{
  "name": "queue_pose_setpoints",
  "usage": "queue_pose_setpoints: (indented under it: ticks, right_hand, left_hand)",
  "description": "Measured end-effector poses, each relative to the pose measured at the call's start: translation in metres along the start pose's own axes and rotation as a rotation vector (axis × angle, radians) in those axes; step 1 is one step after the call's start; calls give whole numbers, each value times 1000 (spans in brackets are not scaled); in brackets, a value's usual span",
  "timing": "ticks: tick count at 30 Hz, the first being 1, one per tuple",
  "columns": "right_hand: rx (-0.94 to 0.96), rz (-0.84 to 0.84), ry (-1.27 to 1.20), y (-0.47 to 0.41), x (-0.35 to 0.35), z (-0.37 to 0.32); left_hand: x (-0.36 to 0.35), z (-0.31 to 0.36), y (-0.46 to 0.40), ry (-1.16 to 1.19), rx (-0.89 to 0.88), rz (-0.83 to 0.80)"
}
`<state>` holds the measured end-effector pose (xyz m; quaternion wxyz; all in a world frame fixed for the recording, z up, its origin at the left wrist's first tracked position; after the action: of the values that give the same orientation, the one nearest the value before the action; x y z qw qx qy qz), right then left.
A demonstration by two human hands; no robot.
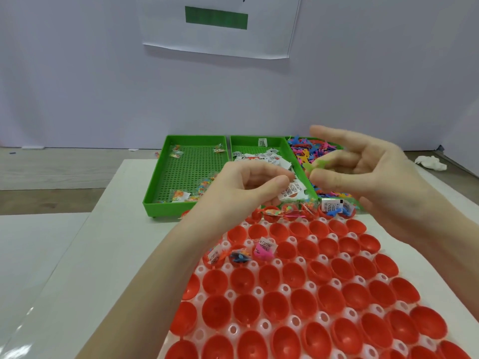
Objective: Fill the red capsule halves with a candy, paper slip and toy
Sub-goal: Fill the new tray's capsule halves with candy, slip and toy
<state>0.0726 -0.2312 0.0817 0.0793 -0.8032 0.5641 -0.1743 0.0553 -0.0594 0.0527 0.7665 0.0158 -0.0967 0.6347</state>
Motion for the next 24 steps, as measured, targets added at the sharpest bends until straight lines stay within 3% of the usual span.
queue_pose_setpoints:
  ticks: [4, 8, 16, 24]
  right_hand:
    - [128, 51, 84, 3, -2, -5]
    - [99, -5, 108, 5, -4, -6]
    - [132, 1, 389, 3, -10, -11]
    - [232, 103, 404, 6, -16, -5]
  left_hand:
    - [1, 1, 1, -11, -33, -29]
    - [1, 4, 2, -12, -46, -48]
    - [1, 8, 6, -49, -77, -126]
    - [1, 6, 5, -32, -40, -131]
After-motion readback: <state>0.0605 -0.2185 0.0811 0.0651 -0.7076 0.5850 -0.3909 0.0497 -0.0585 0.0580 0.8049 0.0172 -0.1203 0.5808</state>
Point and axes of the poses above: each hand's wrist, its own y-axis away from the middle knuckle, its own x-axis out of the back of the hand, z = x × y, the point moved 1 cm from there along -y, towards the middle knuckle, and after that the axes turned 6 degrees about x, right-handed, at the moved point
